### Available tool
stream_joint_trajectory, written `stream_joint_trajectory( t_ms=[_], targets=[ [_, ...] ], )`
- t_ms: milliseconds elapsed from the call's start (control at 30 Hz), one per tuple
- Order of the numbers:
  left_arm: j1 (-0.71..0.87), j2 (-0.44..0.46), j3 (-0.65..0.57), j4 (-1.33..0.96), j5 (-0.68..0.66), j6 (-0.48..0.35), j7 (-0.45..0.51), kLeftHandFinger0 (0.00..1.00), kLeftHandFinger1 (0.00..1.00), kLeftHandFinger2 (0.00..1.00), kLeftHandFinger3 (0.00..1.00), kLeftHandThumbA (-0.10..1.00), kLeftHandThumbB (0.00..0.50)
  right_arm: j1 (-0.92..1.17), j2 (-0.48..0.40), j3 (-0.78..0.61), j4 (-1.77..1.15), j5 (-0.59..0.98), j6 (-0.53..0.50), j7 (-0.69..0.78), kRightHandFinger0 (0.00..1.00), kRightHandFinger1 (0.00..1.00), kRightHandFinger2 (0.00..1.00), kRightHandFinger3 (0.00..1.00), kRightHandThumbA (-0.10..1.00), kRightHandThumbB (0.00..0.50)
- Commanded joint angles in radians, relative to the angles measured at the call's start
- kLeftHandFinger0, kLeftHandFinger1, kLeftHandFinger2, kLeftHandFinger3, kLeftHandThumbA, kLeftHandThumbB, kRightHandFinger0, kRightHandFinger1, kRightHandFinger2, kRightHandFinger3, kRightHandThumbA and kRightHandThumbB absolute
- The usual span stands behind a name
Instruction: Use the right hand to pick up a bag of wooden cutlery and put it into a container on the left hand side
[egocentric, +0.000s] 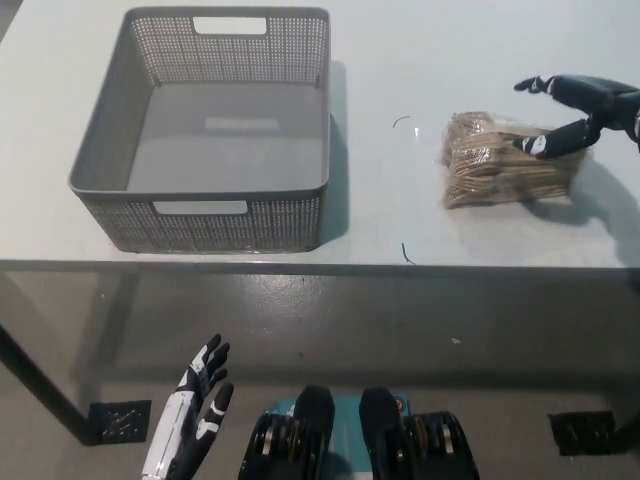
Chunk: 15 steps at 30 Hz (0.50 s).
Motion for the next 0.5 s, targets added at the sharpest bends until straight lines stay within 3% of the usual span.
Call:
stream_joint_trajectory(
  t_ms=[0,467],
  targets=[
    [-0.004,0.012,-0.008,-0.021,0.001,-0.039,-0.006,1.0,1.0,1.0,1.0,0.85,0.211,-0.098,-0.023,0.022,0.024,-0.048,-0.053,0.064,1.0,1.0,1.0,1.0,0.64,0.5],
    [-0.003,0.016,-0.012,-0.023,-0.005,-0.039,-0.02,1.0,1.0,1.0,1.0,0.83,0.225,-0.133,-0.023,0.073,0.113,-0.088,-0.103,0.13,1.0,1.0,1.0,1.0,0.61,0.5]
  ],
)
